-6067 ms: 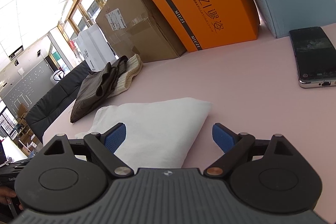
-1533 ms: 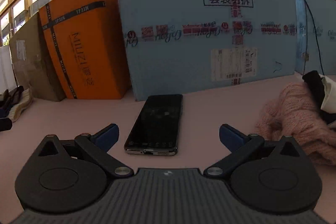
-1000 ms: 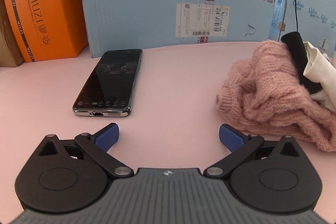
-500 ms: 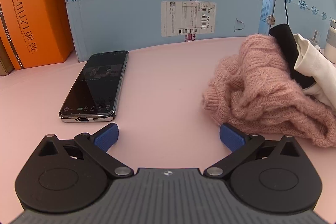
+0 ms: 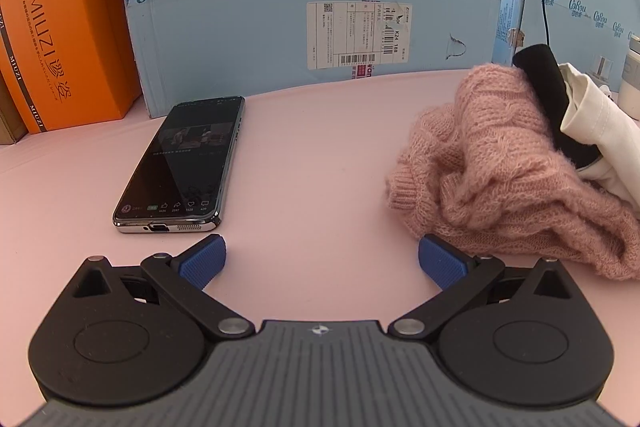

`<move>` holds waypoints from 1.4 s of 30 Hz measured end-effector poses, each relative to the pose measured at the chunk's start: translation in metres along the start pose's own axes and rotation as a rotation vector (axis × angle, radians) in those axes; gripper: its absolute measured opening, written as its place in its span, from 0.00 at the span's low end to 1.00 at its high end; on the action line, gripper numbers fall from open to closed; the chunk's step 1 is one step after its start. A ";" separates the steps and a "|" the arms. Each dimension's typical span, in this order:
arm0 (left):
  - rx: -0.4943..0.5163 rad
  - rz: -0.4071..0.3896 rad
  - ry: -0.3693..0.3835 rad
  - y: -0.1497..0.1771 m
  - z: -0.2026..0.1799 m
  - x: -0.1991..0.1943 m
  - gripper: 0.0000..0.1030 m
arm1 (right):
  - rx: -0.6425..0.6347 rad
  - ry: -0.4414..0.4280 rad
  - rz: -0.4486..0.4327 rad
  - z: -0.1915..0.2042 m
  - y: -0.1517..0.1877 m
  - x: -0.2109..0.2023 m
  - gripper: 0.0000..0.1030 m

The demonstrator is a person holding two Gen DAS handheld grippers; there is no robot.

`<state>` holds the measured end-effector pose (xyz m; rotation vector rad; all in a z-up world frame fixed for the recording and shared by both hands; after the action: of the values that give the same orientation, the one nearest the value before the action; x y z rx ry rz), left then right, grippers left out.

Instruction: Fold clothes

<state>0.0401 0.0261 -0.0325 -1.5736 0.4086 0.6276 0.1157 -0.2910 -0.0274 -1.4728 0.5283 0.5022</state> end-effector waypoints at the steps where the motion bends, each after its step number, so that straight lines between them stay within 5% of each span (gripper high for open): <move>1: 0.000 0.000 0.000 0.000 0.000 0.000 1.00 | 0.000 0.000 0.000 0.000 0.000 0.000 1.00; 42: 0.003 0.000 -0.001 0.000 0.000 0.000 1.00 | 0.000 -0.001 -0.001 0.004 0.005 0.003 1.00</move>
<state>0.0407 0.0259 -0.0324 -1.5699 0.4083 0.6276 0.1150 -0.2873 -0.0325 -1.4721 0.5265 0.5021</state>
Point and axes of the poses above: each gripper's, at about its wrist camera, not at the fingertips, and x roughly the way its jaws point, z to its left, y to its underside, the point moved 5 cm from there along x, roughly the way its jaws point, and after that the axes turned 1 degree about -y, right-handed, at the moved point
